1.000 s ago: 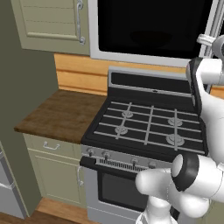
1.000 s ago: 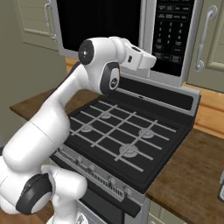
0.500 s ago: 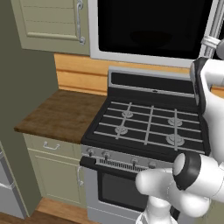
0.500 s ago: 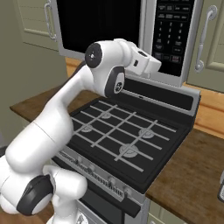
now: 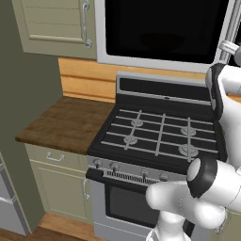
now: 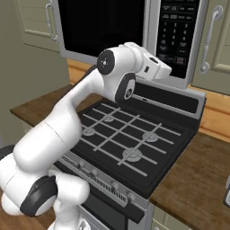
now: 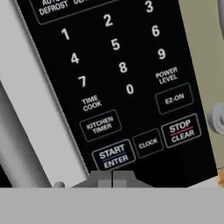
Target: Pick the mushroom from the sink and place it in the bowl. Then pick the bowl and place it in the microwave. Then close the microwave door and press the start button.
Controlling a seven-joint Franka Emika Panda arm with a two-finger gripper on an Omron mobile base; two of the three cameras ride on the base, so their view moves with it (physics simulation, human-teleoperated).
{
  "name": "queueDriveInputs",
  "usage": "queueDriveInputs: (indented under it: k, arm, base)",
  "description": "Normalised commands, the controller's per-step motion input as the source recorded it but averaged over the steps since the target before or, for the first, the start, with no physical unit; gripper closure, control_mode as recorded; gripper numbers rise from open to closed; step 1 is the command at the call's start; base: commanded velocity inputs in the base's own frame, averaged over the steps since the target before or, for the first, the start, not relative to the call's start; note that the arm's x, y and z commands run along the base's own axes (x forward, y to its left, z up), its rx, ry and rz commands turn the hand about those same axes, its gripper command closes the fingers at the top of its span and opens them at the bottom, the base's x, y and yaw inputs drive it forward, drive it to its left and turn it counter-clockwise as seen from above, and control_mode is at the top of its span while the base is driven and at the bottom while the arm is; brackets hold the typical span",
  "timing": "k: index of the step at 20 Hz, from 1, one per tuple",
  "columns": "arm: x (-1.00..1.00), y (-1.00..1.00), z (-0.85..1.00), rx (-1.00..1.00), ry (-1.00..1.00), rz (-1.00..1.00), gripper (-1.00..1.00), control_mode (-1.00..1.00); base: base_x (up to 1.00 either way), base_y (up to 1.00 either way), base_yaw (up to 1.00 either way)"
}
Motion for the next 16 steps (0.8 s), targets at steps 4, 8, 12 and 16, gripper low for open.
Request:
queueDriveInputs:
  k: [4,8,12,16]
  arm:
    - [0.11,-0.30,0.00,0.03,0.00,0.03,1.00,-1.00]
    - [0.36,-0.02,-0.14,0.00,-0.03,0.01,1.00,-1.00]
    - [0.46,0.00,-0.08,0.00,-0.05,0.00,1.00,-1.00]
    - [0.86,-0.04,-0.25,0.02,-0.16,0.02,1.00,-1.00]
  base:
    - [0.00,0.00,0.00]
    - [0.00,0.00,0.00]
    - [0.00,0.00,0.00]
    - [0.00,0.00,0.00]
